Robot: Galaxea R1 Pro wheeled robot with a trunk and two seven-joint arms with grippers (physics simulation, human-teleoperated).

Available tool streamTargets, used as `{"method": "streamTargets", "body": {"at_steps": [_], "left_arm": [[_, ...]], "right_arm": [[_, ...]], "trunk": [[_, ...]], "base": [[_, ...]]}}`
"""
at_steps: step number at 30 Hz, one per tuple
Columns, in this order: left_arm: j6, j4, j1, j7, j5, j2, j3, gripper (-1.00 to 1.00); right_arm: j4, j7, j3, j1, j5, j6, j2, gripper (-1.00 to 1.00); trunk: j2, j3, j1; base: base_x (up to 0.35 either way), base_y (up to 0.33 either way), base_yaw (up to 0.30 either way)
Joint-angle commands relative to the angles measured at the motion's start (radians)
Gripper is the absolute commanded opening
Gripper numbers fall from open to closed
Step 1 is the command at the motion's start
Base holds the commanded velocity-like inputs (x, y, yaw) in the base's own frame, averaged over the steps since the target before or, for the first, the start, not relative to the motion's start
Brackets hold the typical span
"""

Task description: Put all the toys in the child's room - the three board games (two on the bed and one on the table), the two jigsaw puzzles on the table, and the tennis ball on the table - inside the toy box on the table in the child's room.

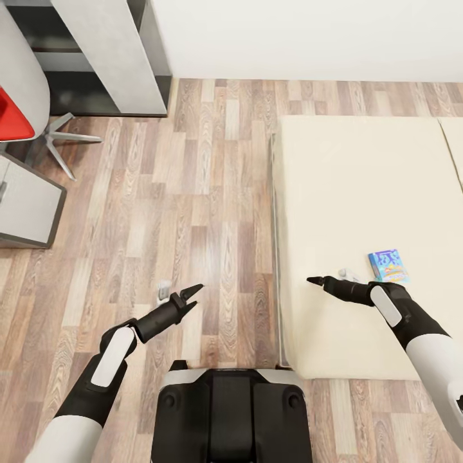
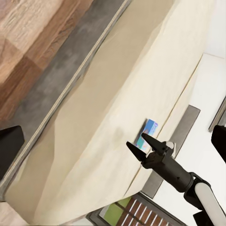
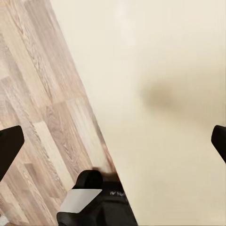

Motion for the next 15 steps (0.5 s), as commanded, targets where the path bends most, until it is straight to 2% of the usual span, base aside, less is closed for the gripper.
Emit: {"method": "streamTargets", "body": {"at_steps": [1,15], "left_arm": [[0.007,0.000,0.000,-0.001,0.003,0.000,0.001,1.00],[0.007,0.000,0.000,-0.001,0.004,0.000,0.002,1.00]], "right_arm": [[-0.001,0.001,0.003,0.000,-0.001,0.003,-0.001,1.00],[-0.003,0.001,0.003,0.000,-0.001,0.003,-0.005,1.00]], "trunk": [[-0.002,-0.001,0.001],[-0.002,-0.001,0.001]], "base": [[0.000,0.286,0.000],[0.000,0.287,0.000]]}}
